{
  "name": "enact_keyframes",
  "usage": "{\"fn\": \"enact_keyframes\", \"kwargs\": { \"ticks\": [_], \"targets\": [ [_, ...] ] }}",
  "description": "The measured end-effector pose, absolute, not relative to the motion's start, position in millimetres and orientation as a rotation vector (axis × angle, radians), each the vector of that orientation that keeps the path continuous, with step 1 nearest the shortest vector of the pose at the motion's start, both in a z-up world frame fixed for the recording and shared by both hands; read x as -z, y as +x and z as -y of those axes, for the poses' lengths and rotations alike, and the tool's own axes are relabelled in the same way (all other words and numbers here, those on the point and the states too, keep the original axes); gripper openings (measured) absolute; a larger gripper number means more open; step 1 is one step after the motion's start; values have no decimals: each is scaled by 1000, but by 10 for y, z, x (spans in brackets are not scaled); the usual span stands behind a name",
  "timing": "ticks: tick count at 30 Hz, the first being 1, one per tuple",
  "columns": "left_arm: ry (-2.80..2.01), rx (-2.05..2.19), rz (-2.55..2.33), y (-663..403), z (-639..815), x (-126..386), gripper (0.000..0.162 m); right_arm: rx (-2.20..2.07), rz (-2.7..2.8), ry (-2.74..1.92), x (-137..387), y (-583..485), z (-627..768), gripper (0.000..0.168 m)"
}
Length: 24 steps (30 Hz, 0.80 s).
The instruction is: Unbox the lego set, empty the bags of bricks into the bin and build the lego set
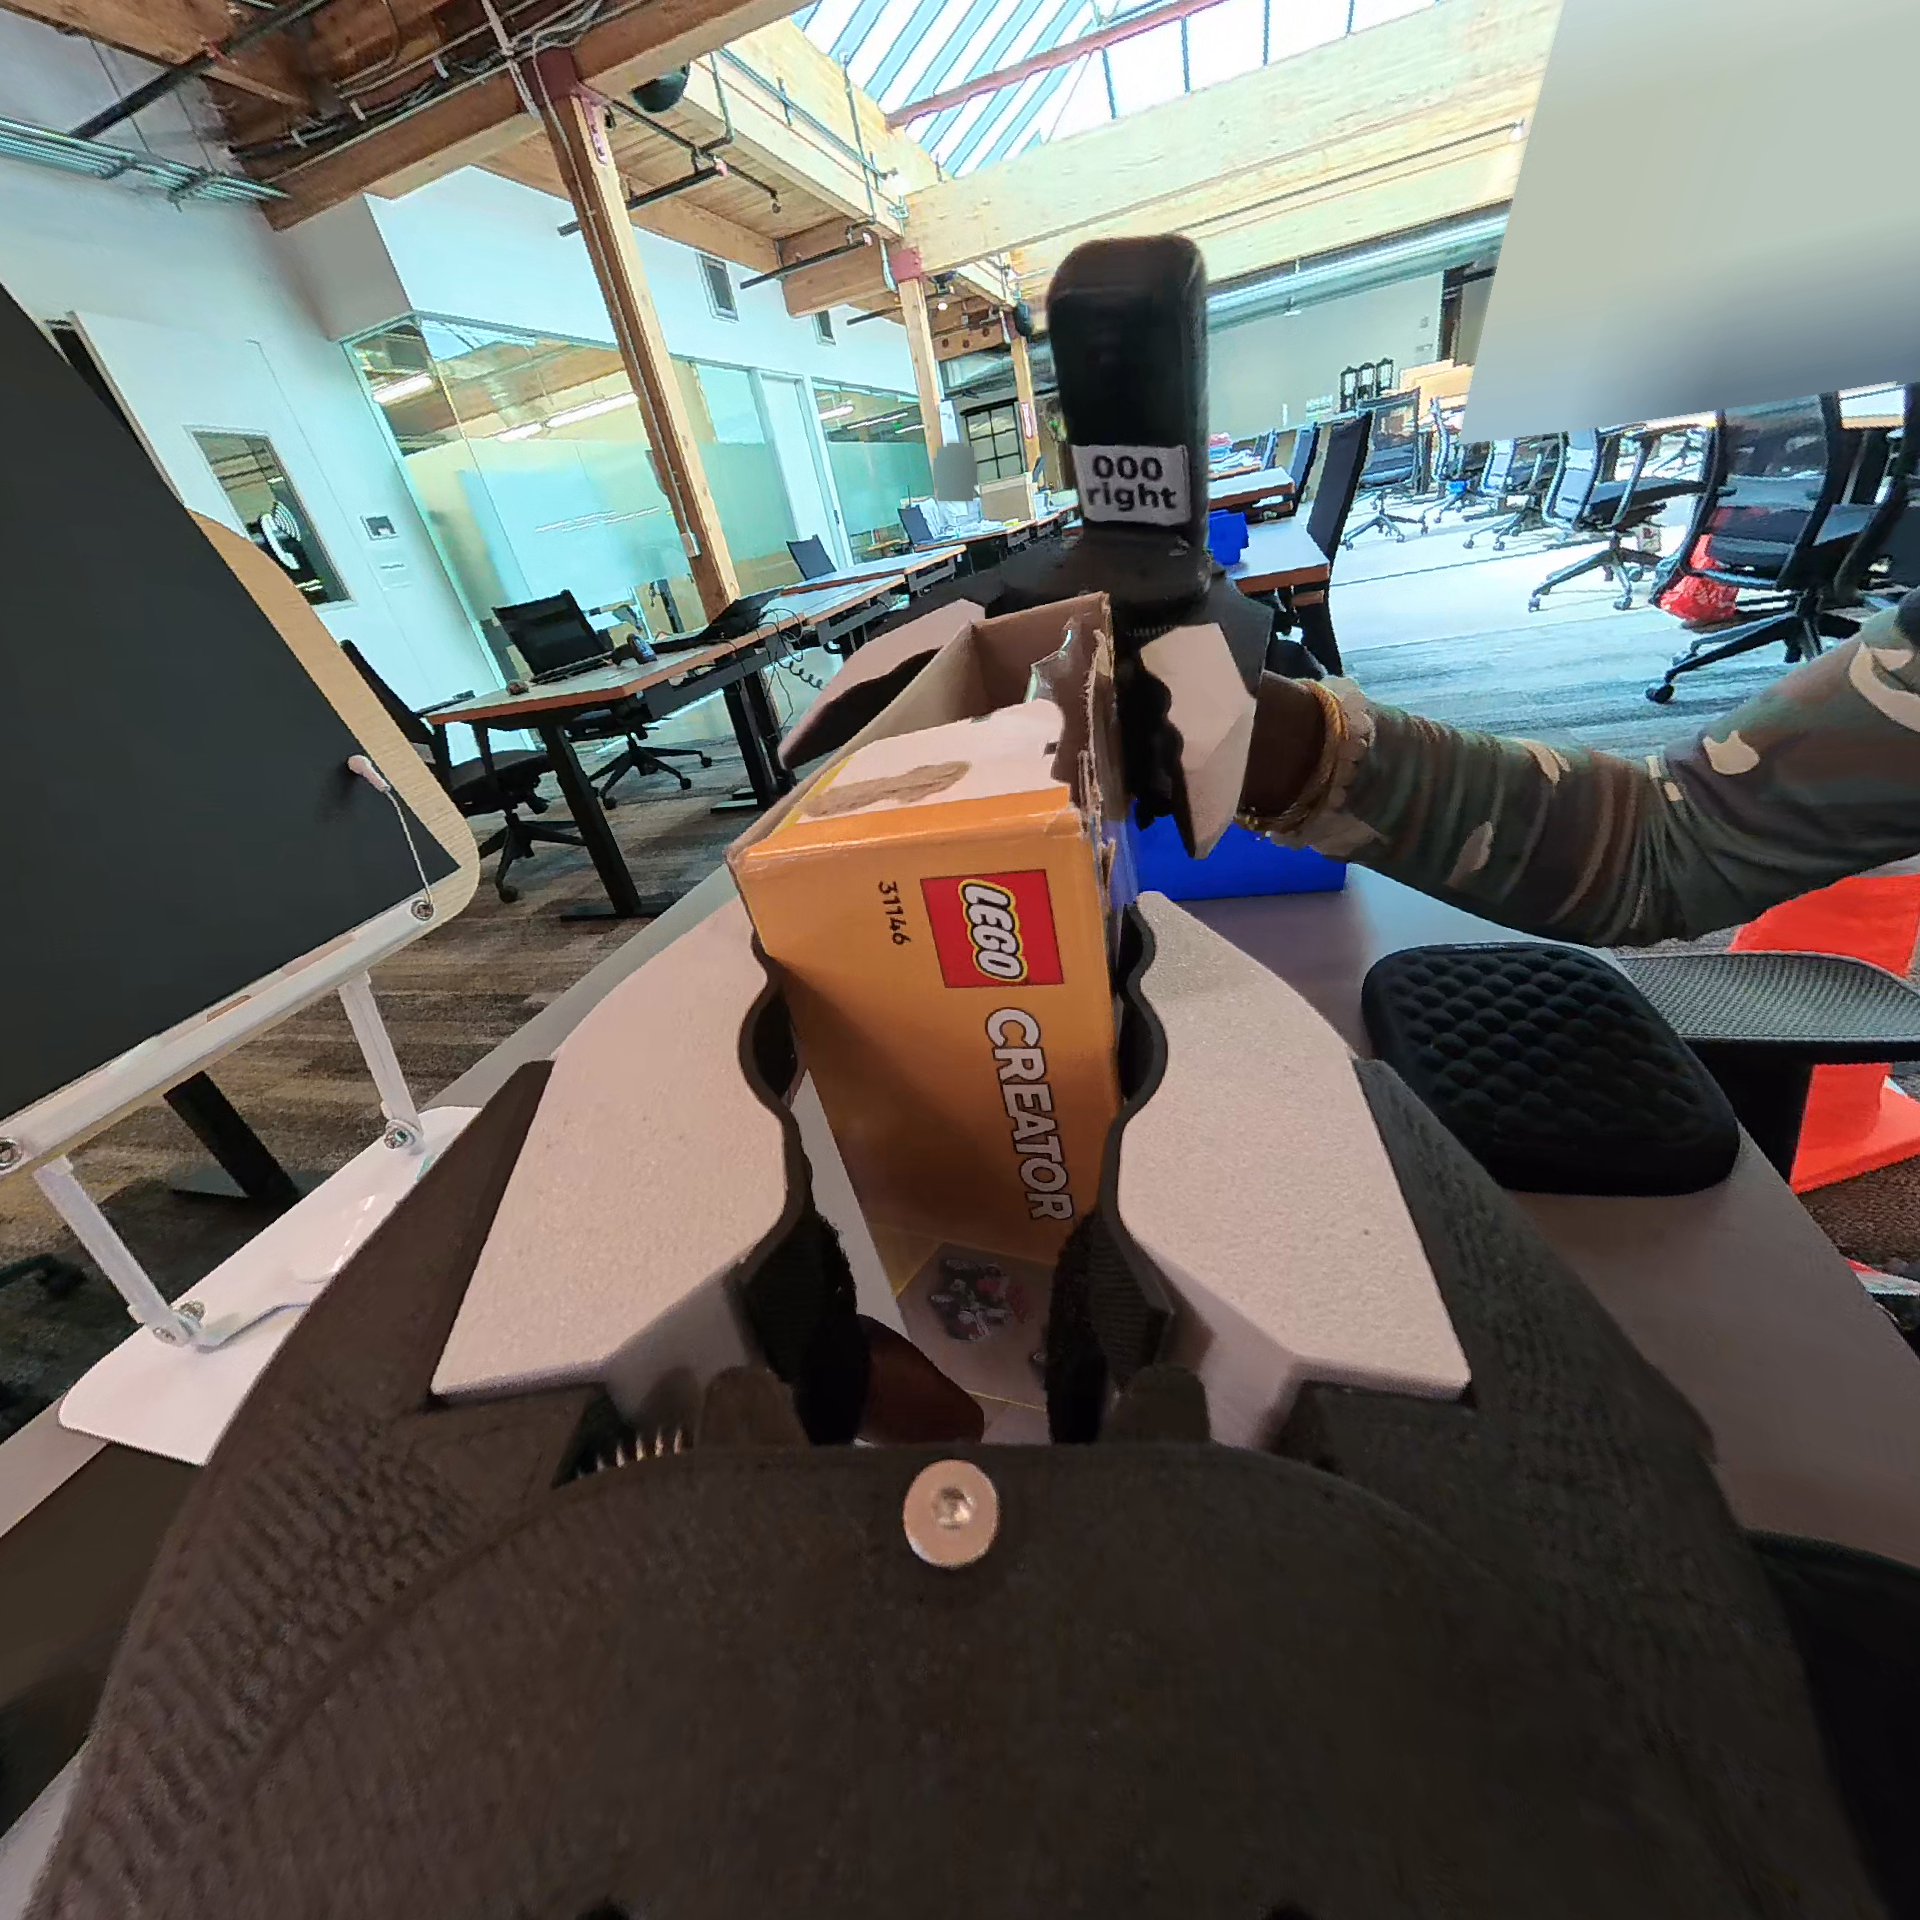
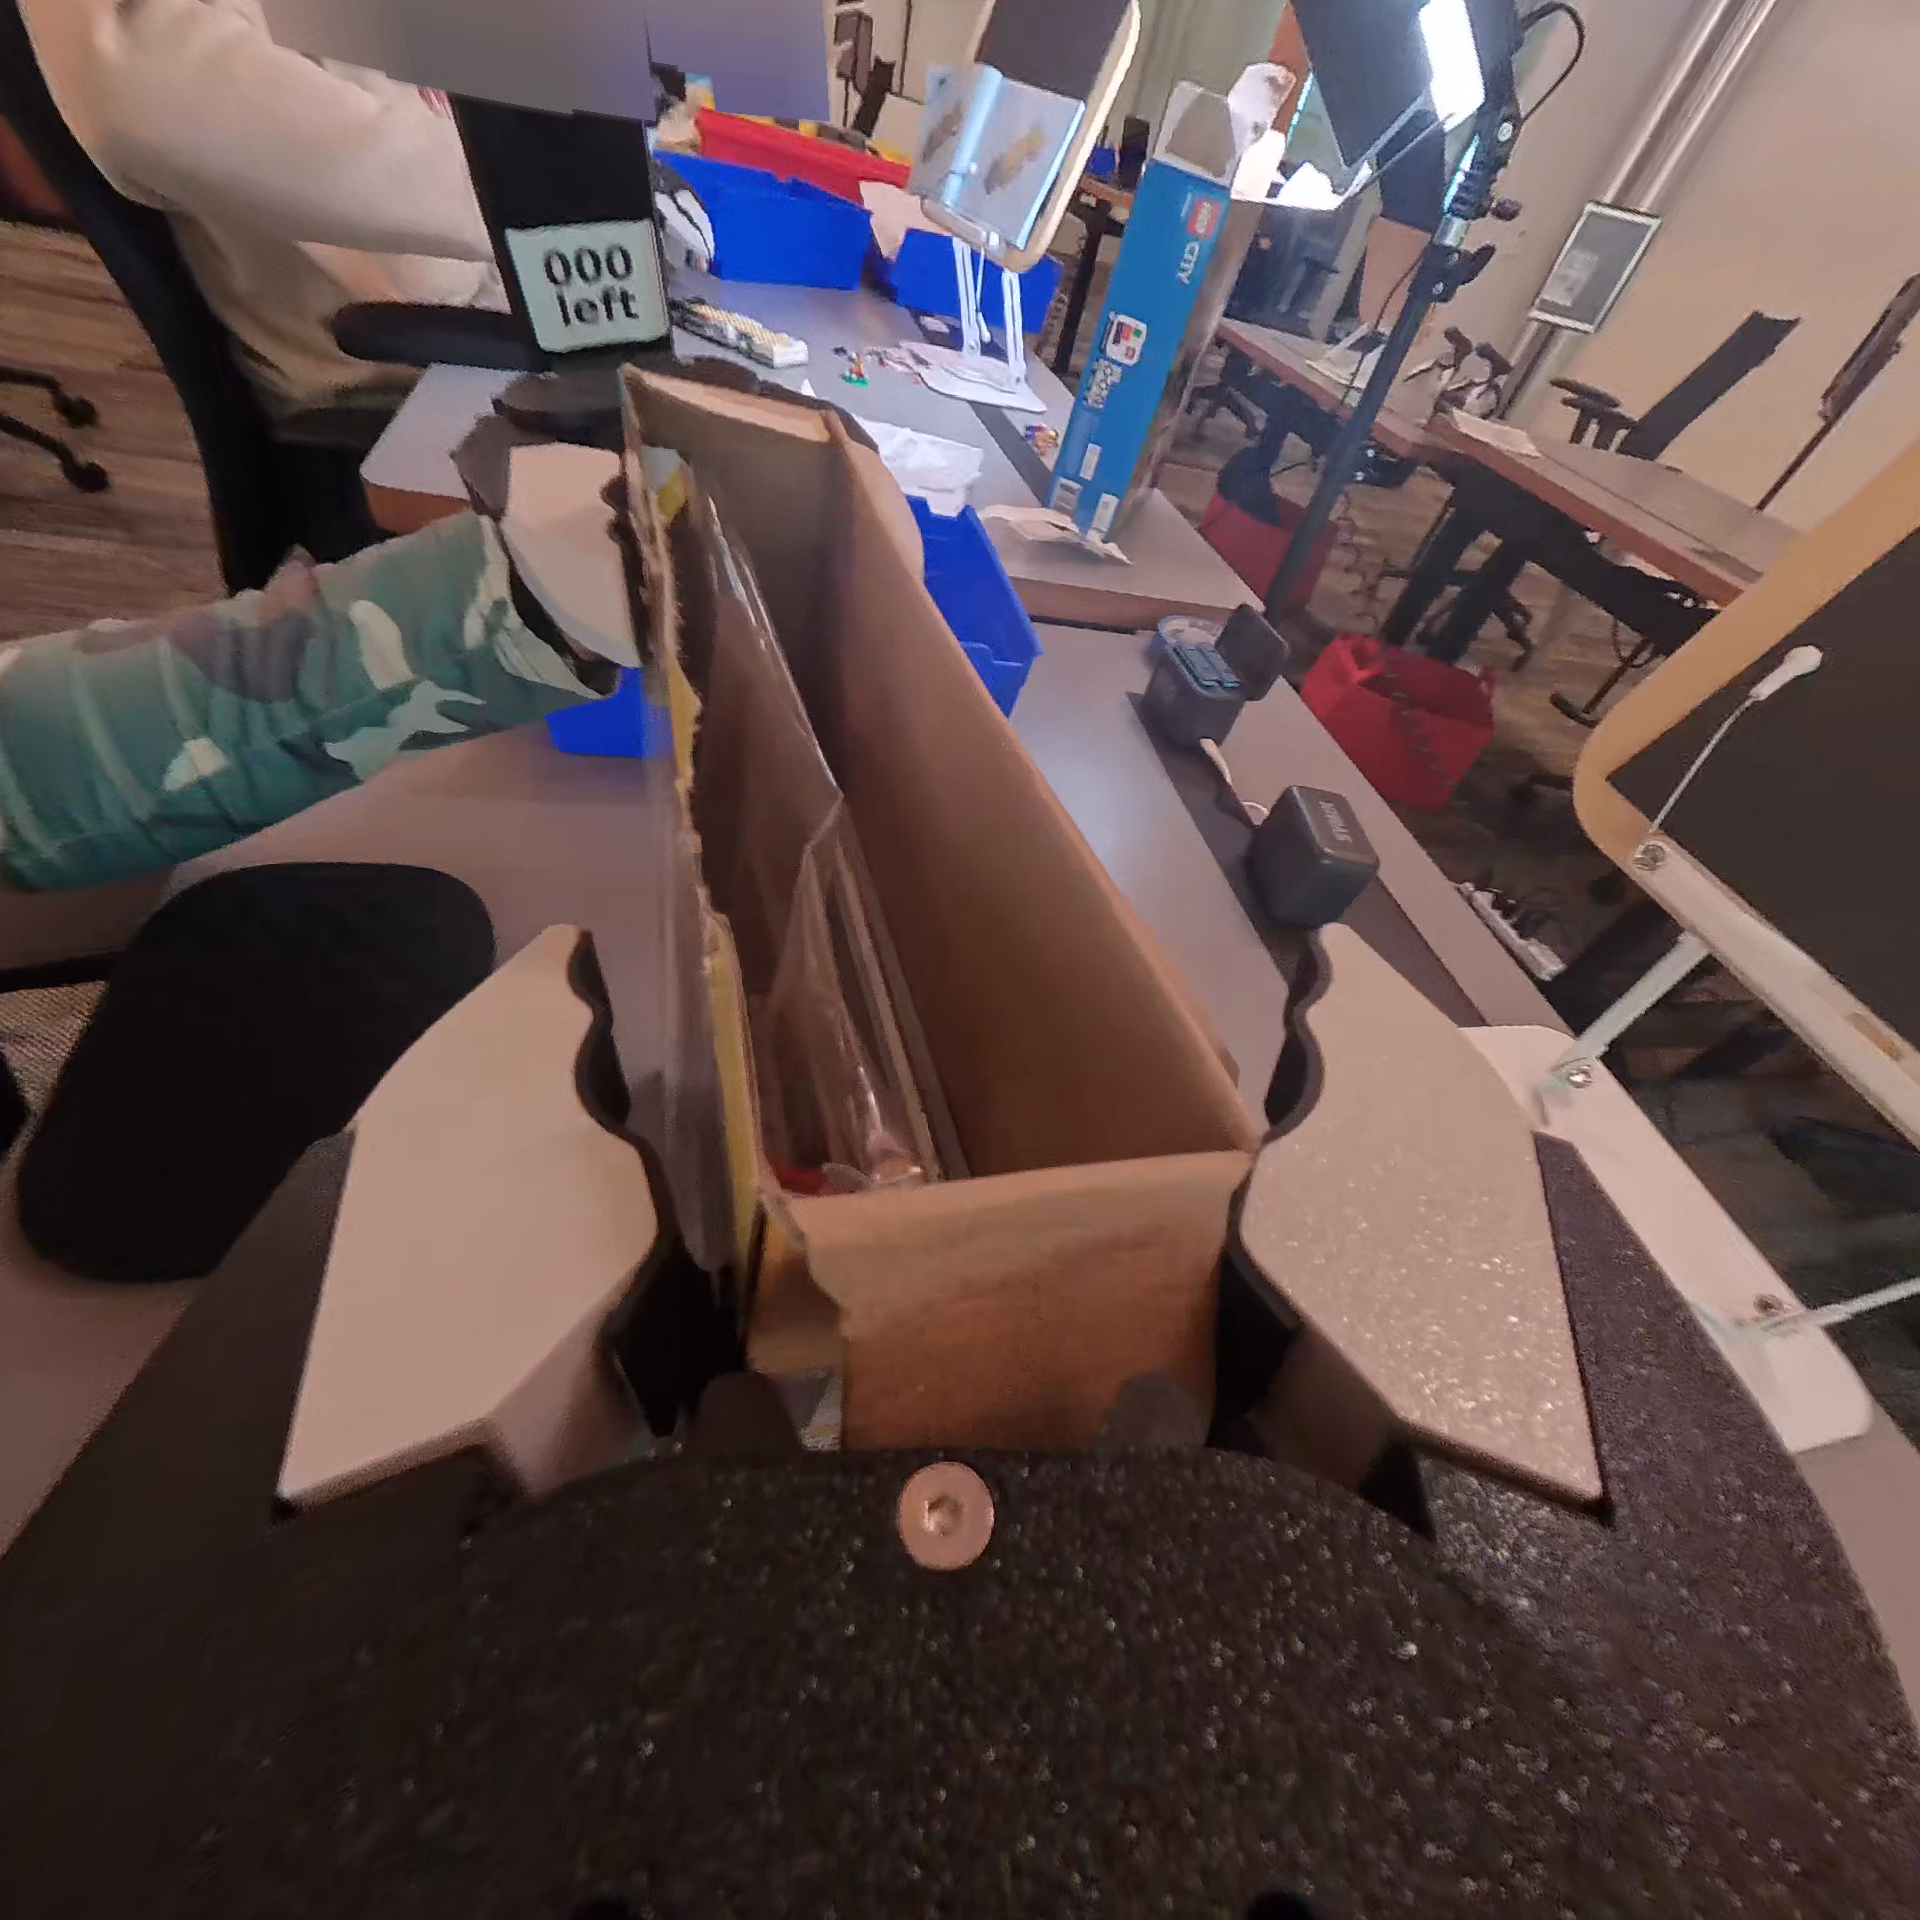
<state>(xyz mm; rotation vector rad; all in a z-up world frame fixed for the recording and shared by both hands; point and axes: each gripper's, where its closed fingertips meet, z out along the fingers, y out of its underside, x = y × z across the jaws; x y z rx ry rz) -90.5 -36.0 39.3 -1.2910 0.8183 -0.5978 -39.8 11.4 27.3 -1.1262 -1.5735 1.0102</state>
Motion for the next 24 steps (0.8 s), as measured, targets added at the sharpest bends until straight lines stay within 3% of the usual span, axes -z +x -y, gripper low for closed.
{"fn": "enact_keyframes", "kwargs": {
  "ticks": [3,13,16,17,20,24],
  "targets": [
    [-1279,586,-812,-896,364,-401,64,-1197,1545,-1155,-352,-336,-8,101],
    [-1339,510,-828,-933,368,-414,74,-1168,1598,-1180,-312,-307,14,98],
    [-1292,459,-808,-1071,524,-672,74,-1161,1607,-1196,-298,-302,14,97],
    [-1266,451,-798,-1119,604,-818,72,-1159,1610,-1200,-295,-303,10,97],
    [-1367,337,-794,-1210,668,-1153,48,-1158,1607,-1208,-293,-309,-5,97],
    [-1777,29,-845,-1097,499,-1125,52,-1142,1596,-1223,-290,-308,-19,97]
  ]
}}
